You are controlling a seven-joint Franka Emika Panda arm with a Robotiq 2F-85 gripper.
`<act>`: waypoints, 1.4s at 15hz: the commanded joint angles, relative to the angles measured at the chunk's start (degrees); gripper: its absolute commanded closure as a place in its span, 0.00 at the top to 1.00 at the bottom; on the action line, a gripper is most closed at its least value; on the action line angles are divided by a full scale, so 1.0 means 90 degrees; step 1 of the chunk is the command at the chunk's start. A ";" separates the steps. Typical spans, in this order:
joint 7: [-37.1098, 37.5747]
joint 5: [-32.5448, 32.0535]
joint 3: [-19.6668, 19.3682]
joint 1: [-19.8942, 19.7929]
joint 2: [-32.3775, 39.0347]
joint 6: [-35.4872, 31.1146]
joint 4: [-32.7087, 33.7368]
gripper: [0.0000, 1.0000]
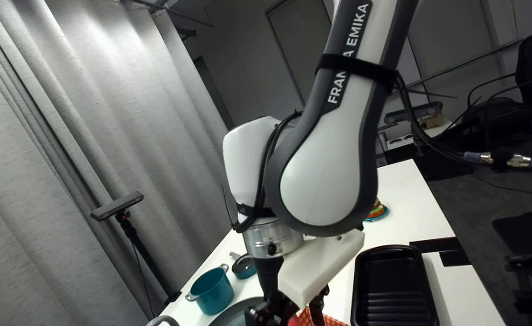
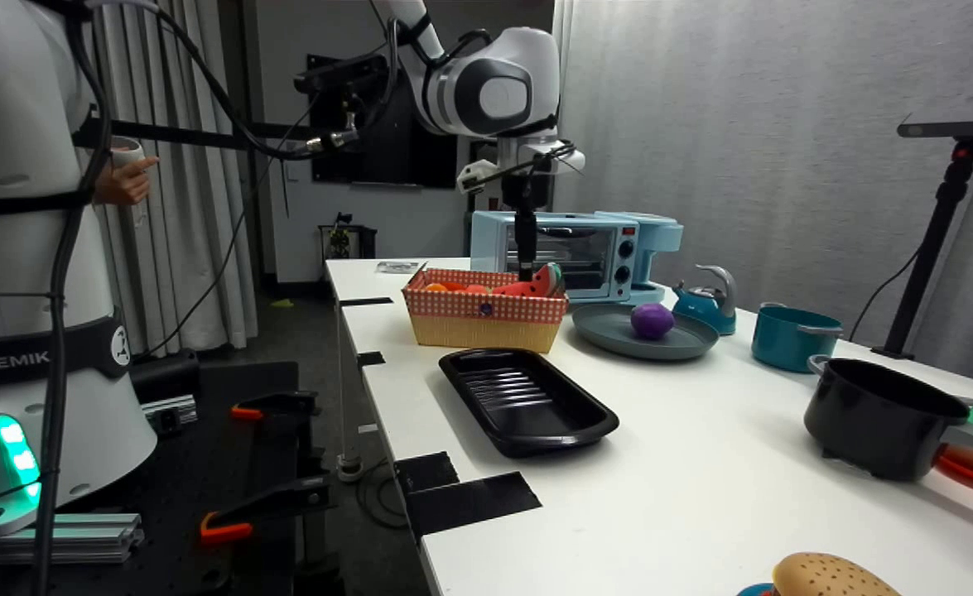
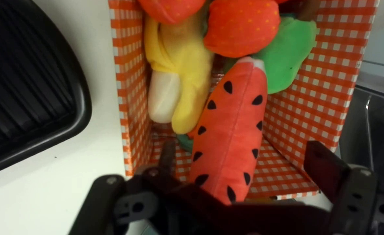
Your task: Put the watermelon toy on the plate
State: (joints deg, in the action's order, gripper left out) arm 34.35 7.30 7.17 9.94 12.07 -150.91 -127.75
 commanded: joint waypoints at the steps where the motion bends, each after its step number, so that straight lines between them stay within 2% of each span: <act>1: 0.0075 -0.0074 -0.0137 0.0125 0.0394 -0.0126 0.0346 1.00; 9: 0.0069 -0.0089 -0.0309 0.0189 0.0891 -0.0088 0.0607 1.00; 10: 0.0082 -0.0105 -0.0330 0.0213 0.0941 -0.0088 0.0637 0.75; 11: 0.0082 -0.0107 -0.0344 0.0232 0.0980 -0.0079 0.0663 0.74; 17: 0.0192 -0.0277 -0.0505 0.0420 0.0924 0.0037 0.0700 0.27; 21: 0.0292 -0.0519 -0.0606 0.0570 0.0708 0.0156 0.0591 0.02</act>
State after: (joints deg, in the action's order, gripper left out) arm 34.49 5.06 3.37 13.11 20.04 -150.89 -122.43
